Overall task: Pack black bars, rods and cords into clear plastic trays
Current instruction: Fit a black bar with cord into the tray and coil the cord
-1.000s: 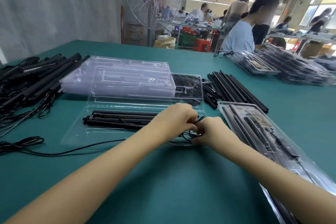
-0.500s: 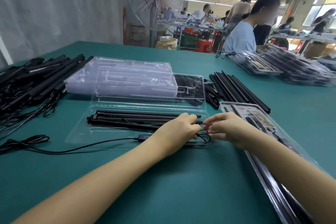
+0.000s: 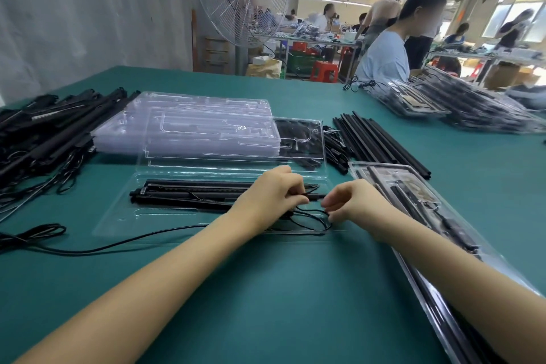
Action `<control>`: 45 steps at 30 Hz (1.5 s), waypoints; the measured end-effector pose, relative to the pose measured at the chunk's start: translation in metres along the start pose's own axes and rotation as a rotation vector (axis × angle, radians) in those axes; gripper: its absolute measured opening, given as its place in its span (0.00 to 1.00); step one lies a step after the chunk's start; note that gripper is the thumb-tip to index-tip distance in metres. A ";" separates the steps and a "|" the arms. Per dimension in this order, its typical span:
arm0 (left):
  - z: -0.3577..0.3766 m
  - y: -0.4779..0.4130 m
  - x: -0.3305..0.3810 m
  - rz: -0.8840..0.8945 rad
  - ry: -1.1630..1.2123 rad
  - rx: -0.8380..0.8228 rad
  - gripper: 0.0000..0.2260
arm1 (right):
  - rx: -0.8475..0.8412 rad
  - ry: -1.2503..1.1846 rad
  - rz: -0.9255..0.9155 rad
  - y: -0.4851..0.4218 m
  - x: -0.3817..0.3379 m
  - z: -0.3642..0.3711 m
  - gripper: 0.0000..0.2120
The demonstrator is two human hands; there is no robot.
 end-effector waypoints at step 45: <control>0.026 -0.011 0.000 0.070 -0.150 -0.241 0.10 | -0.222 0.257 -0.239 -0.001 -0.025 0.016 0.11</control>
Point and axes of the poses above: each hand's wrist, its own y-axis away from the middle knuckle, its own z-axis out of the palm, x = y × z, the point moved 10 cm from there along -y, towards the middle knuckle, and after that the axes turned 7 degrees about -z, right-handed, at the moved point
